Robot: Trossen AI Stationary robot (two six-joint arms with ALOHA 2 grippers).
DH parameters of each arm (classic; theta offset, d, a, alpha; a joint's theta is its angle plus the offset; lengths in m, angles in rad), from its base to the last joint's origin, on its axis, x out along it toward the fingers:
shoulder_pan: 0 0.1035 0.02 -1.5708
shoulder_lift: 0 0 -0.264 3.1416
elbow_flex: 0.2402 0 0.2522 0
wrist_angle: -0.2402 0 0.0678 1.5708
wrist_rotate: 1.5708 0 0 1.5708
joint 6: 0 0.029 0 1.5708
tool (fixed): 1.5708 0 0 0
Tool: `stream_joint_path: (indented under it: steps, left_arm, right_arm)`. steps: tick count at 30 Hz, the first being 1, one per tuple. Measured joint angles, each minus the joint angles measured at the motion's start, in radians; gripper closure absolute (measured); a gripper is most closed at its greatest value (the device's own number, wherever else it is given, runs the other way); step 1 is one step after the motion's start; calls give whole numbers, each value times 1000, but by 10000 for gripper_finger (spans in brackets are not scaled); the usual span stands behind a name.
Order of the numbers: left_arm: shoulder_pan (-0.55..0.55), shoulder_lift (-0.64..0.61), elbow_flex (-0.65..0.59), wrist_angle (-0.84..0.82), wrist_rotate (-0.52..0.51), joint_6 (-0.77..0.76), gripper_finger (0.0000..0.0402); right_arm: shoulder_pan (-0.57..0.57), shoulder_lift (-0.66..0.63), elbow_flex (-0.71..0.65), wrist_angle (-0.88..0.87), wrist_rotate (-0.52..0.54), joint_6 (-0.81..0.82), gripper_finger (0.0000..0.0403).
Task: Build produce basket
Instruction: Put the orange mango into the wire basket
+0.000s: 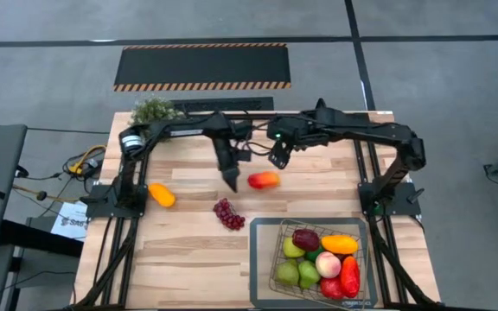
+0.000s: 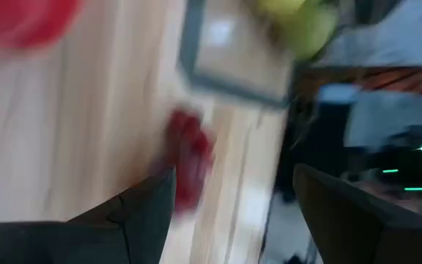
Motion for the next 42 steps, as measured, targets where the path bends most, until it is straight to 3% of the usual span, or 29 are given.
stream_joint_path:
  steps: [3, 7, 14, 19, 28, 34, 38, 42]
  left_arm:
    - [0, -95, -2, -109, -144, 7, 139]
    - [0, -281, -52, -128, -325, -65, 139]
    - [-2, -603, -121, -45, -537, -264, 139]
    - [-1, -735, -123, 30, -629, -377, 139]
    - [-7, -815, -123, 24, -775, -441, 138]
    - [-7, -813, -123, -7, -803, -447, 138]
    - [-7, -813, -123, -7, -816, -447, 138]
    - [-7, -813, -123, -7, -844, -447, 138]
  right_arm:
    - [-23, 20, -61, 44, -136, -158, 62]
    - [7, 52, -174, 172, -277, -238, 62]
    - [132, 172, -260, 356, -350, -373, 62]
    - [130, 269, -264, 407, -369, -371, 62]
    - [39, 293, -262, 431, -371, -364, 62]
    - [10, 314, -263, 311, -417, -429, 62]
    - [10, 315, -289, 309, -426, -518, 62]
    - [0, 314, -294, 294, -428, -503, 62]
